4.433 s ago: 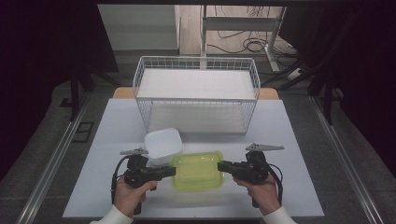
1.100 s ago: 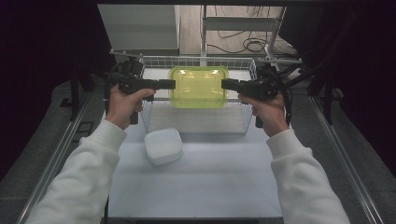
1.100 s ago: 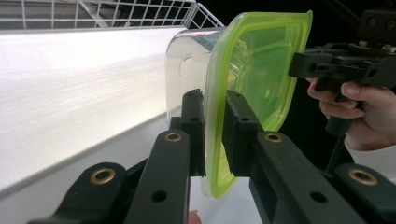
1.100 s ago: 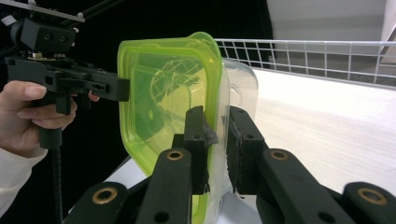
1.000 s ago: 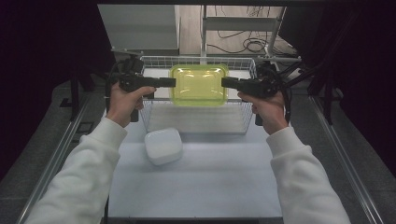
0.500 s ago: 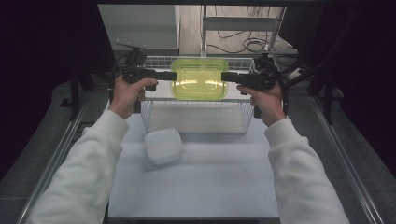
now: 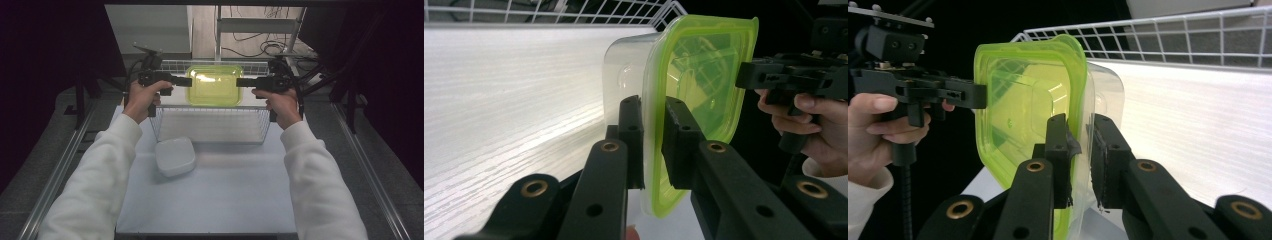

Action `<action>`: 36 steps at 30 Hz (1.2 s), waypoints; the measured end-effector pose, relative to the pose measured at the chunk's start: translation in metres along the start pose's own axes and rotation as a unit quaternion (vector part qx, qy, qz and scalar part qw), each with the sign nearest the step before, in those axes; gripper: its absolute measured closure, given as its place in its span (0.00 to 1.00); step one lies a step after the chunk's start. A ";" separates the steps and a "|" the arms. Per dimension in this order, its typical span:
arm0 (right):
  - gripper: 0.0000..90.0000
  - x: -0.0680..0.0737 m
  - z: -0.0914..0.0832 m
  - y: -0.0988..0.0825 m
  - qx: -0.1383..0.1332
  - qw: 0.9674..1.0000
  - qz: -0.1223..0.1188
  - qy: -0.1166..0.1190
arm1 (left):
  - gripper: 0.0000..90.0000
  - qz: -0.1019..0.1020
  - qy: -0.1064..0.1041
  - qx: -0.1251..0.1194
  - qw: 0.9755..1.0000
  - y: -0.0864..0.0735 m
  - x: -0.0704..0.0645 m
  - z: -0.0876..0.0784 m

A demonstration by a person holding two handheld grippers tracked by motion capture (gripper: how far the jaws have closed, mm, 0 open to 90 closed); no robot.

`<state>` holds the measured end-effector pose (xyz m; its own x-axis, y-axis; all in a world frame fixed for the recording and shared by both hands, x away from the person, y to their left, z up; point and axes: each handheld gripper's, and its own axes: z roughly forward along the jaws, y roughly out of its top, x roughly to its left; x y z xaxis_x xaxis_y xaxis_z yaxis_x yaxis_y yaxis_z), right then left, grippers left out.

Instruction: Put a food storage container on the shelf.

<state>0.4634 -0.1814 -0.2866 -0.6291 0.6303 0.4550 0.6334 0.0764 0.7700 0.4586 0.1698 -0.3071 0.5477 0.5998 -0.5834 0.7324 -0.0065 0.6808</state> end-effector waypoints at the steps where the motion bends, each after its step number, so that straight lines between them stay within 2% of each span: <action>1: 0.87 0.000 0.000 0.000 0.000 1.000 0.000 0.000 | 0.89 0.000 0.000 0.000 1.000 0.000 0.000 0.000; 2: 0.87 -0.002 0.004 0.000 0.005 1.000 0.003 -0.006 | 0.89 -0.011 0.012 0.004 1.000 0.001 0.003 0.005; 5: 0.88 -0.005 0.008 0.000 0.010 1.000 0.007 -0.014 | 0.89 -0.013 0.016 0.011 1.000 0.002 0.007 0.009; 7: 0.88 -0.013 0.011 0.000 0.014 1.000 0.023 -0.013 | 0.89 -0.022 0.008 0.005 1.000 0.003 0.010 0.012; 9: 0.87 -0.015 0.013 0.000 0.014 0.999 0.028 -0.013 | 0.89 -0.023 0.005 0.004 1.000 0.004 0.011 0.013; 11: 0.87 -0.023 0.018 0.001 0.018 0.998 0.051 -0.012 | 0.89 -0.031 0.004 0.006 0.999 0.007 0.014 0.015; 17: 0.84 -0.030 0.025 0.003 0.014 0.998 0.067 -0.014 | 0.87 -0.055 -0.006 -0.001 0.998 0.011 0.024 0.022; 20: 0.82 -0.036 0.031 0.004 0.015 0.996 0.083 -0.014 | 0.85 -0.075 -0.003 0.003 0.997 0.015 0.031 0.027; 21: 0.82 -0.036 0.031 0.004 0.015 0.996 0.083 -0.014 | 0.85 -0.075 -0.003 0.003 0.997 0.015 0.031 0.027; 22: 0.81 -0.040 0.034 0.005 0.018 0.995 0.100 -0.014 | 0.84 -0.089 -0.001 0.003 0.996 0.017 0.035 0.031; 25: 0.79 -0.045 0.039 0.007 0.021 0.992 0.124 -0.019 | 0.82 -0.103 -0.002 0.001 0.995 0.017 0.041 0.036; 30: 0.79 -0.049 0.043 0.007 0.017 0.988 0.151 -0.023 | 0.80 -0.103 -0.003 -0.007 0.995 0.017 0.044 0.039; 35: 0.76 -0.047 0.043 0.006 0.014 0.989 0.148 -0.027 | 0.78 -0.098 0.002 -0.007 0.995 0.016 0.043 0.039; 36: 0.70 -0.046 0.043 0.006 0.013 0.990 0.138 -0.037 | 0.73 -0.088 0.021 -0.012 0.996 0.016 0.041 0.038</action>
<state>0.5159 -0.1767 -0.3220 -0.3966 0.6840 0.6123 0.7883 -0.0880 0.6089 0.5080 0.1632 -0.3370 0.3938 0.6221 -0.6767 0.8056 0.1209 0.5799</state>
